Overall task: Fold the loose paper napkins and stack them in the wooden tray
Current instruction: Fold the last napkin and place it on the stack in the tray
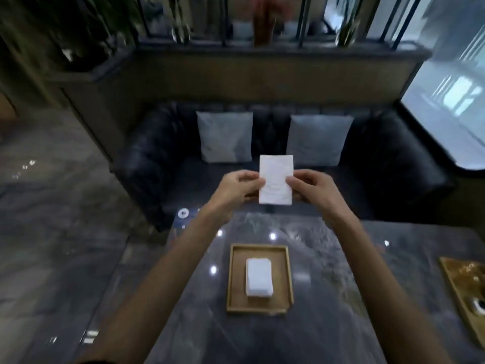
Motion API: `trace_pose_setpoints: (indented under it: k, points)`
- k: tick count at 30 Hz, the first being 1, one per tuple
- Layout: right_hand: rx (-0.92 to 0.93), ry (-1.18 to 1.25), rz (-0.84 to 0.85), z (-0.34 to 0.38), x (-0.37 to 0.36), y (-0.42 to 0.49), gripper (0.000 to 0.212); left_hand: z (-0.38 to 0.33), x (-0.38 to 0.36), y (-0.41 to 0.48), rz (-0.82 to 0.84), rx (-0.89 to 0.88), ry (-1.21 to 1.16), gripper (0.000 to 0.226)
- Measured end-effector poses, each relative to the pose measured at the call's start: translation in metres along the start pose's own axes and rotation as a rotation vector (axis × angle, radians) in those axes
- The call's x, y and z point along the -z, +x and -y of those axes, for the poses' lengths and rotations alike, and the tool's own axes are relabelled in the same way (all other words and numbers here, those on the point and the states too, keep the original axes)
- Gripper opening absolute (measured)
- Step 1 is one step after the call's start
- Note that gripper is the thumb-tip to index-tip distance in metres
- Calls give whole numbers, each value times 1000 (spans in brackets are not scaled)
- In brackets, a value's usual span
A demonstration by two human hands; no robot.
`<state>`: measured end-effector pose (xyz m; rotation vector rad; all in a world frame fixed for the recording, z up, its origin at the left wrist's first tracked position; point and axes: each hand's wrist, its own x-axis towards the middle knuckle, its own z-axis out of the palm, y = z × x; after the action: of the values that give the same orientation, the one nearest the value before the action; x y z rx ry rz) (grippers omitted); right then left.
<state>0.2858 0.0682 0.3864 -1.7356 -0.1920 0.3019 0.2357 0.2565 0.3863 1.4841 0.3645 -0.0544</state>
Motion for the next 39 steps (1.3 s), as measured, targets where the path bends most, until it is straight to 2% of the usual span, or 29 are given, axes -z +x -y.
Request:
trace_pose_setpoints:
  k: [2, 5, 8, 11, 17, 21, 25, 31, 33, 36, 38, 39]
  points:
    - [-120, -45, -7, -56, -13, -1, 18, 50, 7, 9, -8, 129, 64, 20]
    - [-330, -86, 21, -145, -35, -12, 16, 133, 10, 17, -34, 309, 115, 5]
    - [-507, -142, 41, -215, -55, -30, 9, 213, 7, 12, -56, 519, 168, 18]
    - [-645, -164, 14, -264, -70, -38, 19, 271, 4, 10, -101, 621, 216, 8]
    - [-733, -195, -69, -325, -87, -27, 31, 312, -4, 26, -200, 645, 289, 12]
    - [-741, -207, -100, -342, -93, -17, 27, 326, -4, 42, -264, 636, 322, 10]
    - [-748, -216, -139, -356, -98, -14, 17, 339, -4, 47, -259, 624, 309, 11]
    - [-723, -197, -188, -366, -100, -20, 26, 357, -7, 45, -291, 605, 284, 16]
    - [-731, -187, -214, -367, -98, -22, 28, 359, -5, 43, -355, 568, 298, 14]
    - [-720, -299, -398, -368, -87, -22, 23, 369, 9, 40, -499, 509, 451, 12]
    - [-734, -460, -468, -377, -75, -25, 25, 381, 20, 36, -500, 535, 628, 19]
    - [-757, -520, -451, -383, -69, -27, 27, 391, 25, 35, -464, 572, 708, 26]
